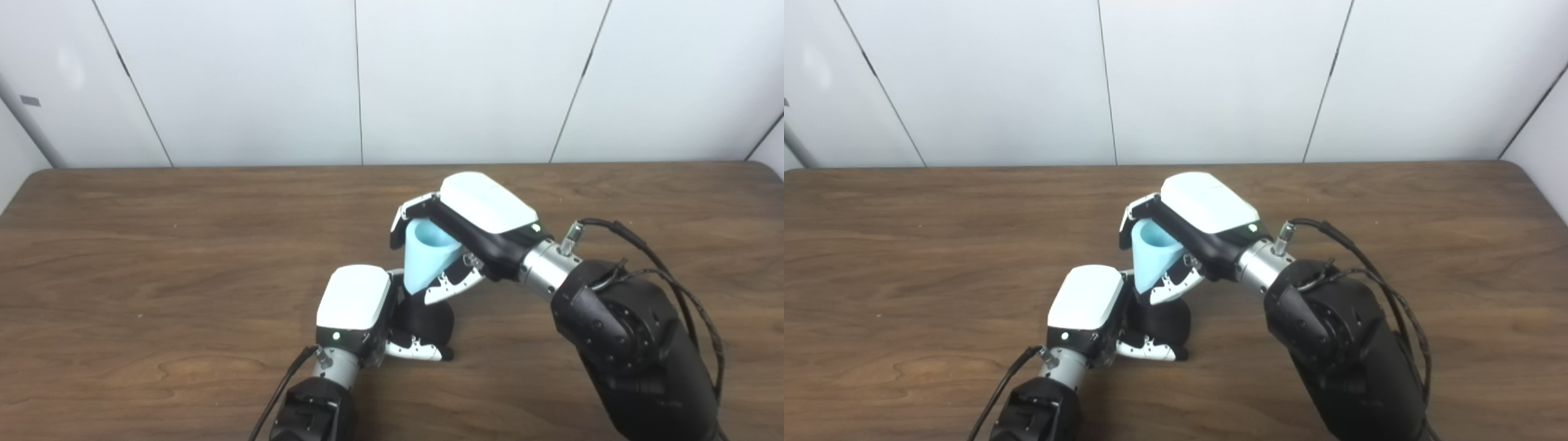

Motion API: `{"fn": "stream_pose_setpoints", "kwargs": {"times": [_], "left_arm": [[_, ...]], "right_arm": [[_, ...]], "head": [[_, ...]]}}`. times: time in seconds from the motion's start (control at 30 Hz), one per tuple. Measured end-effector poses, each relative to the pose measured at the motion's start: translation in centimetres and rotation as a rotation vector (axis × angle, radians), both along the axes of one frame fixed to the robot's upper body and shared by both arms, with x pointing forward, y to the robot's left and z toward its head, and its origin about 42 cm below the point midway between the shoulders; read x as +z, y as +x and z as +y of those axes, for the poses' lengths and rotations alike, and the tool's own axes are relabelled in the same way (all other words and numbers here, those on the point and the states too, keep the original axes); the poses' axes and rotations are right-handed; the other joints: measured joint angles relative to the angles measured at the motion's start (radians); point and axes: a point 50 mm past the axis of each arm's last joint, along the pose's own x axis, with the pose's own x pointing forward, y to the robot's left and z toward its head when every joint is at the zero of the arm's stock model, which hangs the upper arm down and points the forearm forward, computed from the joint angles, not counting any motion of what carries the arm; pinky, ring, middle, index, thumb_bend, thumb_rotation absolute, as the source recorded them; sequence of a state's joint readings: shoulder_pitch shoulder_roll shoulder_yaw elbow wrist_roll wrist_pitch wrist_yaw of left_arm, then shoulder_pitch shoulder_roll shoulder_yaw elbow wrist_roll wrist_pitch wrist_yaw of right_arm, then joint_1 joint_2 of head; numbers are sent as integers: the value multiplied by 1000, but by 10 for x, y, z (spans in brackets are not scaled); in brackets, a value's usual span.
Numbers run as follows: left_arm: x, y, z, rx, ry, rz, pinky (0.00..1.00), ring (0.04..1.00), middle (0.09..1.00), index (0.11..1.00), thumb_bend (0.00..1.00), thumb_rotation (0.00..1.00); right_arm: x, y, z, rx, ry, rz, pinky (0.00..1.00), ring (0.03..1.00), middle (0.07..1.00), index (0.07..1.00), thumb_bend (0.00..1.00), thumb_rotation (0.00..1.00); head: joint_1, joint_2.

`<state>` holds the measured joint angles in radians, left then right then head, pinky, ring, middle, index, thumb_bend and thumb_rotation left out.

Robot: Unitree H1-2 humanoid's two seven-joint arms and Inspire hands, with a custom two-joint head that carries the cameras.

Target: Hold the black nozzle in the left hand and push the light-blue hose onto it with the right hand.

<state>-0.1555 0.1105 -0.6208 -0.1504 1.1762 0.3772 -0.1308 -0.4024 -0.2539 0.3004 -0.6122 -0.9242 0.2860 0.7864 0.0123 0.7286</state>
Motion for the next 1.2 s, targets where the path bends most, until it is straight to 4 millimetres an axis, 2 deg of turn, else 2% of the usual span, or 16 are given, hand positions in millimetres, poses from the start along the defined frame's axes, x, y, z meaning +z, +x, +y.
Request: {"fn": "stream_pose_setpoints", "kwargs": {"times": [0.17, 0.3, 0.6, 0.67, 0.8, 0.93, 1.2], "left_arm": [[1, 1, 1, 0, 1, 5, 362, 455, 497, 501, 479, 0], [1, 1, 0, -1, 1, 8, 351, 449, 500, 506, 478, 0], [1, 2, 0, -5, 4, 14, 340, 446, 516, 507, 477, 0], [1, 2, 0, -5, 4, 15, 332, 441, 523, 493, 476, 0], [1, 1, 0, -5, 3, 15, 324, 430, 517, 491, 475, 0], [1, 1, 0, -5, 3, 15, 314, 429, 514, 496, 475, 0], [1, 1, -1, -8, 5, 15, 315, 436, 514, 496, 475, 0]], "right_arm": [[4, -4, -3, 5, -37, 2, 689, 844, 832, 829, 717, 413], [5, -5, -2, 6, -51, 9, 703, 883, 879, 852, 716, 522], [12, -6, -6, -18, 22, 2, 817, 969, 944, 892, 707, 686], [13, -6, -7, -22, 33, -5, 878, 992, 963, 908, 704, 746], [17, -7, -10, -33, 47, -27, 937, 1000, 982, 937, 699, 832], [25, -15, -13, -28, 68, -70, 979, 1000, 994, 965, 674, 863], [23, -20, -13, -11, 81, -109, 1000, 1000, 1000, 1000, 673, 923]], "head": [[-5, 2], [-5, 3], [-2, 5], [-2, 5], [-3, 6], [-8, 3], [-5, 0]]}}
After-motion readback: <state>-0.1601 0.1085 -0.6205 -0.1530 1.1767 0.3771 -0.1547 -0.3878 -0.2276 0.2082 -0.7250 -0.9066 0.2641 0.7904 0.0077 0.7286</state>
